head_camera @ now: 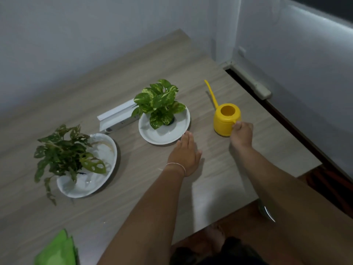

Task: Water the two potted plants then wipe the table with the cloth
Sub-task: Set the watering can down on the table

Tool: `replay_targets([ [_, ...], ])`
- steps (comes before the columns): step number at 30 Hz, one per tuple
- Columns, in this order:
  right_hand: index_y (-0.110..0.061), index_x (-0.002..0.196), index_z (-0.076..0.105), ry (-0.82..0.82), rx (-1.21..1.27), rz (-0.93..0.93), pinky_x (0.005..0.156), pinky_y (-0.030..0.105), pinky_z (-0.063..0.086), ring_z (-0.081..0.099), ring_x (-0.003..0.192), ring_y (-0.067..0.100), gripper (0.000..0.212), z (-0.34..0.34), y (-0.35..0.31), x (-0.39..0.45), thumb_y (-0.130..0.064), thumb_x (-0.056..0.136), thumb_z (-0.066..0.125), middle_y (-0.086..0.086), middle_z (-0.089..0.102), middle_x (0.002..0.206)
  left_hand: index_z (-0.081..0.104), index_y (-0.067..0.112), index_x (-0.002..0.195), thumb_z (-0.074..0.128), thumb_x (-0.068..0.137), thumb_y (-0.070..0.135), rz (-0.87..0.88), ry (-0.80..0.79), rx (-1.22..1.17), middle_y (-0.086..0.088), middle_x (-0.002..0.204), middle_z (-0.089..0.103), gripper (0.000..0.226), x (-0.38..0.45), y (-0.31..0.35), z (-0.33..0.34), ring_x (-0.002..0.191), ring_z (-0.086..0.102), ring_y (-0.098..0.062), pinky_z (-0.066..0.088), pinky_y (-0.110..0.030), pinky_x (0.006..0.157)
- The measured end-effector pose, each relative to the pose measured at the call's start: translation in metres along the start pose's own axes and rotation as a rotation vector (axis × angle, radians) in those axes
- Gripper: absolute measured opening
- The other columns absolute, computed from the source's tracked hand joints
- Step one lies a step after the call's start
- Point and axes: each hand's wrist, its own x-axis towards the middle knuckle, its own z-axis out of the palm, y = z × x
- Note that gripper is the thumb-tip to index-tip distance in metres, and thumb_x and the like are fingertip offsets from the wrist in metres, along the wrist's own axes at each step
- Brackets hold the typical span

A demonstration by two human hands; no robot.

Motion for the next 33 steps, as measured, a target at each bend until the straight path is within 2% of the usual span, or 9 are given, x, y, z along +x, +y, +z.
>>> replay_targets([
  [9, 0.009, 0.113, 0.064, -0.004, 0.033, 0.000, 0.098, 0.030, 0.037, 0.055, 0.115, 0.040, 0.044, -0.001, 0.008, 0.002, -0.023, 0.110, 0.035, 0.025, 0.047, 0.135, 0.003, 0.002, 0.157, 0.028, 0.105, 0.043, -0.025, -0.057, -0.017, -0.016, 0.166, -0.001, 0.070, -0.007, -0.009, 0.015, 0.153, 0.001, -0.027, 0.003, -0.035, 0.123],
  [14, 0.000, 0.121, 0.060, 0.041, -0.049, -0.009, 0.098, 0.039, 0.042, 0.055, 0.117, 0.038, 0.044, -0.003, 0.011, -0.003, -0.036, 0.107, 0.039, 0.019, 0.050, 0.136, 0.002, 0.001, 0.156, 0.027, 0.105, 0.042, -0.043, -0.085, -0.008, -0.017, 0.165, 0.000, 0.070, -0.015, -0.012, 0.020, 0.153, 0.001, -0.027, 0.003, -0.036, 0.124],
  [16, -0.004, 0.130, 0.055, 0.151, -0.149, -0.082, 0.107, 0.047, 0.040, 0.049, 0.128, 0.040, 0.051, -0.004, 0.014, -0.011, -0.045, 0.104, 0.039, 0.016, 0.048, 0.142, 0.003, 0.000, 0.156, 0.027, 0.105, 0.042, -0.046, -0.068, 0.011, -0.018, 0.165, 0.001, 0.070, -0.016, -0.013, 0.021, 0.153, 0.002, -0.027, 0.004, -0.036, 0.124],
  [19, -0.006, 0.141, 0.048, 0.272, -0.359, -0.397, 0.119, 0.051, 0.025, 0.035, 0.144, 0.040, 0.058, -0.001, 0.011, -0.031, -0.046, 0.099, 0.045, 0.013, 0.043, 0.153, 0.001, -0.001, 0.156, 0.028, 0.105, 0.042, -0.047, -0.002, 0.026, -0.020, 0.165, 0.001, 0.072, -0.019, -0.013, 0.020, 0.153, 0.004, -0.029, 0.006, -0.036, 0.124],
  [22, -0.011, 0.147, 0.045, 0.182, -0.425, -0.632, 0.123, 0.052, 0.020, 0.024, 0.152, 0.037, 0.058, 0.011, 0.002, -0.049, -0.043, 0.098, 0.052, 0.010, 0.036, 0.161, 0.002, -0.003, 0.155, 0.029, 0.104, 0.043, -0.088, 0.111, 0.038, -0.022, 0.164, 0.004, 0.074, -0.023, -0.011, 0.015, 0.152, 0.008, -0.033, 0.009, -0.039, 0.125],
  [27, -0.016, 0.149, 0.046, 0.046, -0.495, -0.749, 0.124, 0.056, 0.019, 0.016, 0.155, 0.036, 0.064, 0.034, -0.007, -0.072, -0.051, 0.095, 0.052, 0.011, 0.033, 0.163, 0.005, -0.004, 0.155, 0.017, 0.099, 0.054, -0.263, 0.245, 0.081, -0.022, 0.164, 0.008, 0.081, -0.033, -0.018, 0.007, 0.153, 0.006, -0.034, 0.008, -0.044, 0.125],
  [33, -0.024, 0.162, 0.014, -0.146, -0.603, -0.794, 0.126, 0.056, 0.007, 0.002, 0.157, 0.038, 0.090, 0.068, -0.024, -0.107, -0.072, 0.090, 0.042, 0.014, 0.008, 0.170, 0.003, -0.001, 0.155, 0.015, 0.098, 0.059, -0.391, 0.308, 0.120, -0.021, 0.164, 0.004, 0.085, -0.065, -0.055, 0.001, 0.153, 0.001, -0.032, 0.005, -0.044, 0.125],
])
